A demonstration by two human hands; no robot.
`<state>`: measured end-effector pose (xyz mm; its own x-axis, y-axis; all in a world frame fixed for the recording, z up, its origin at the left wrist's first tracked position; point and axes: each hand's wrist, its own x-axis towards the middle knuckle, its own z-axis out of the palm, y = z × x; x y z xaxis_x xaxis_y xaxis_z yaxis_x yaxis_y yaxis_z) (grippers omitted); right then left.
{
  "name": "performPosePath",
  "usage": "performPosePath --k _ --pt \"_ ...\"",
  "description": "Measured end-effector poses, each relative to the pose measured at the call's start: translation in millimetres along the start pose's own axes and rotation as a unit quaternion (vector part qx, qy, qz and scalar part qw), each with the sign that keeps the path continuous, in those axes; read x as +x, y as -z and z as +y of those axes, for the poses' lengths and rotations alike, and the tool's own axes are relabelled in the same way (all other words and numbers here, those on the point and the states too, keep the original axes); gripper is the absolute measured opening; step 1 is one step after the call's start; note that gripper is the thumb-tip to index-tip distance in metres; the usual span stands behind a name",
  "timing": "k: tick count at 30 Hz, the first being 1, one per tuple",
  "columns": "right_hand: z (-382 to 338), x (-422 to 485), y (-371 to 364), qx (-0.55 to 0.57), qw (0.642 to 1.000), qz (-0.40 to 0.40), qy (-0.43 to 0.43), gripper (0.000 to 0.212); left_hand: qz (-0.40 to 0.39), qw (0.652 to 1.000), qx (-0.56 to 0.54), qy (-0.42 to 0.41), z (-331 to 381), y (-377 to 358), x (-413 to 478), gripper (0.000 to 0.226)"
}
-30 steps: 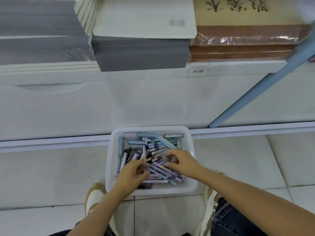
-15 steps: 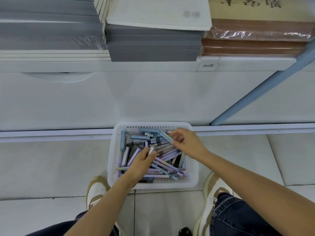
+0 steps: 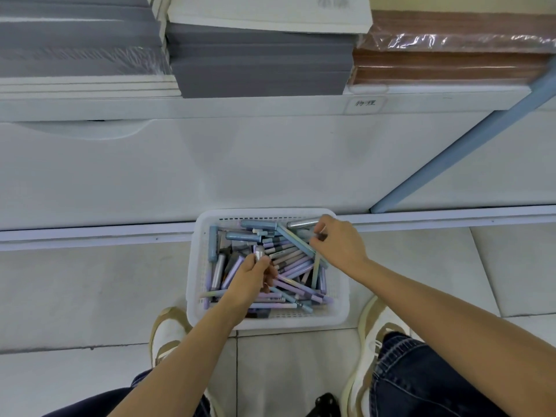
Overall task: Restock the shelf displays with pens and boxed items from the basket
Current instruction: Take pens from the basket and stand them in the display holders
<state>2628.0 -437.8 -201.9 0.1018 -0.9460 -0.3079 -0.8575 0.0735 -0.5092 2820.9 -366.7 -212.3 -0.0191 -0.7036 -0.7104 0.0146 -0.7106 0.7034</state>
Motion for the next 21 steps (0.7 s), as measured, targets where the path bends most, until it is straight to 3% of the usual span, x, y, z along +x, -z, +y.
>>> performPosePath --k 3,7,9,11,13,15,18,21 --pt "-10.8 -6.8 13.2 0.164 0.985 0.001 0.051 0.007 -0.016 0.988 -0.148 0.037 11.0 -10.5 -1.7 0.022" --pt "-26.8 -29.7 8.7 0.228 0.958 -0.131 0.118 0.014 -0.032 0.963 -0.267 0.026 22.6 -20.8 -6.1 0.024" --pt "-30.4 -33.5 1.6 0.216 0.948 -0.181 0.148 0.017 0.025 0.961 -0.275 0.026 23.9 -22.6 -6.8 0.019" --pt "-31.5 -28.8 -3.7 0.204 0.951 -0.162 0.169 0.013 0.097 0.962 -0.253 0.018 21.2 -20.1 -6.1 0.021" --pt "-26.4 -16.3 -6.6 0.169 0.971 -0.077 0.152 0.01 0.141 0.959 -0.245 0.013 18.3 -11.8 -4.6 0.026" --pt "-15.4 -1.2 -6.1 0.056 0.992 -0.023 0.11 0.018 0.151 0.962 -0.226 0.016 15.0 -2.6 -3.9 0.029" --pt "0.1 12.9 -12.4 -0.097 0.99 -0.09 0.052 0.036 0.127 0.973 -0.192 0.015 10.8 4.1 -3.7 0.026" --pt "0.3 17.3 -24.2 -0.141 0.985 -0.093 0.043 0.036 0.101 0.98 -0.169 0.014 8.0 3.0 -2.4 0.022"
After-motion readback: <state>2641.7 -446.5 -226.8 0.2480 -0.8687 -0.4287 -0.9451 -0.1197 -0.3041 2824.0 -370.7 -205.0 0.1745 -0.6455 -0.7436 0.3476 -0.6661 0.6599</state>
